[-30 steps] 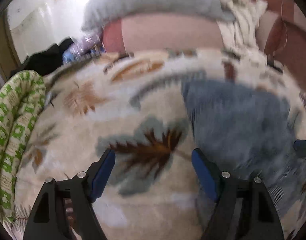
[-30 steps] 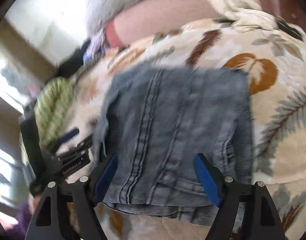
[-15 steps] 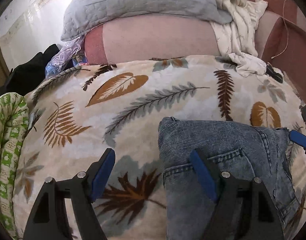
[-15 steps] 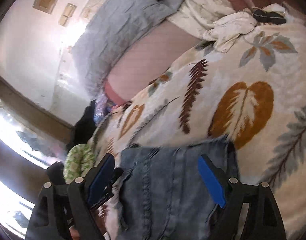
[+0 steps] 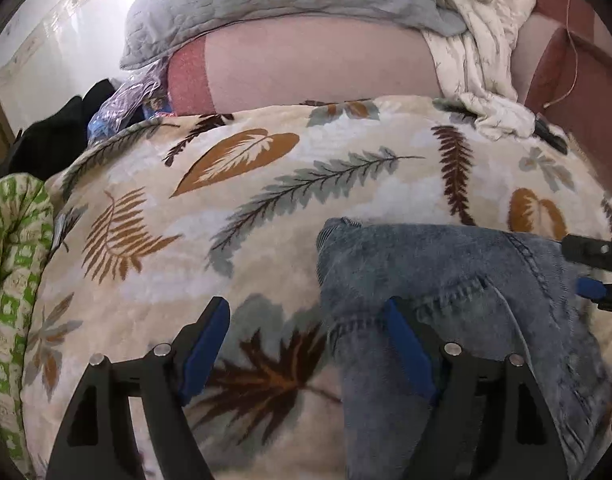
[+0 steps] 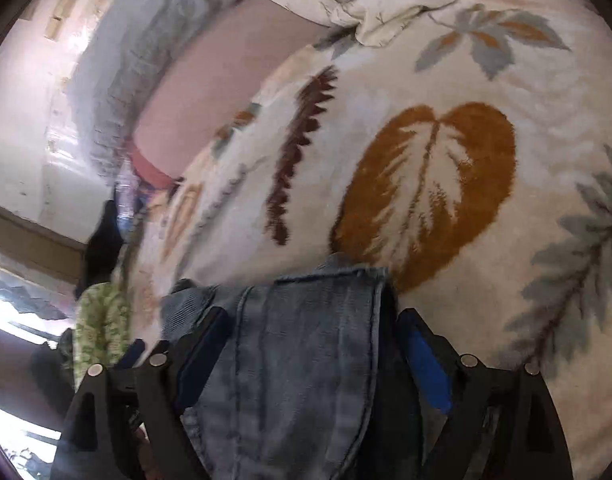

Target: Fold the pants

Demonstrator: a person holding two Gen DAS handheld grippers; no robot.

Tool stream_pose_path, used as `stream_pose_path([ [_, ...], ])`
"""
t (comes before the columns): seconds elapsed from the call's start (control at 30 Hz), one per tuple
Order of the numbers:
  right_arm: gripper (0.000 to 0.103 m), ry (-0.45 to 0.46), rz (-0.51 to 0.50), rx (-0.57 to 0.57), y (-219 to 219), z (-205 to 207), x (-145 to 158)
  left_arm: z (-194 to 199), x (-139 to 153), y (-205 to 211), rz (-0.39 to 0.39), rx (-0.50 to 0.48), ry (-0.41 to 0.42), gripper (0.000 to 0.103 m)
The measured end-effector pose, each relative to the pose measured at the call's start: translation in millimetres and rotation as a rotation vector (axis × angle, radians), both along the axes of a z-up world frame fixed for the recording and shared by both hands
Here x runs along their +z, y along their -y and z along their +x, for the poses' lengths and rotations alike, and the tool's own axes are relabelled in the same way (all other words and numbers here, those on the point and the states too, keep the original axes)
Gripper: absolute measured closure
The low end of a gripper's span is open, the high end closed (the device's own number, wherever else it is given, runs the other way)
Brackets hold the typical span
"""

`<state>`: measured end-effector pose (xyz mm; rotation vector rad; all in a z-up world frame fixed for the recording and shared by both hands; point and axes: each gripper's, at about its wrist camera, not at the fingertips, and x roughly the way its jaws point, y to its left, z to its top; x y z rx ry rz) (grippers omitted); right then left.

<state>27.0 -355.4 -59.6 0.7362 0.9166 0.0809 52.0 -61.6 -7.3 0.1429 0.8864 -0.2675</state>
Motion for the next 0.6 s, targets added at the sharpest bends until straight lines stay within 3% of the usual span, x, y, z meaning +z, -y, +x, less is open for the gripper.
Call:
stream_pose_path([
  [0.17,0.014,0.149,-0.055,0.061,-15,-48,48,-34,16,-15,-0.015,-0.024,0.023,0.023],
  [0.23,0.014,0.170,-0.133,0.073,-31,-66,58,-52,20,-15,0.007,-0.046,0.050,0.023],
  [0.3,0.014,0.154,-0.220,0.083,-47,-82,59,-72,21,-15,0.028,-0.074,0.067,0.023],
  [0.4,0.017,0.123,-0.253,0.126,-66,-97,50,-96,16,-13,0.021,-0.125,0.056,0.023],
  [0.6,0.042,0.021,-0.367,0.188,-87,-104,27,-120,-3,4,0.103,-0.213,0.079,0.028],
])
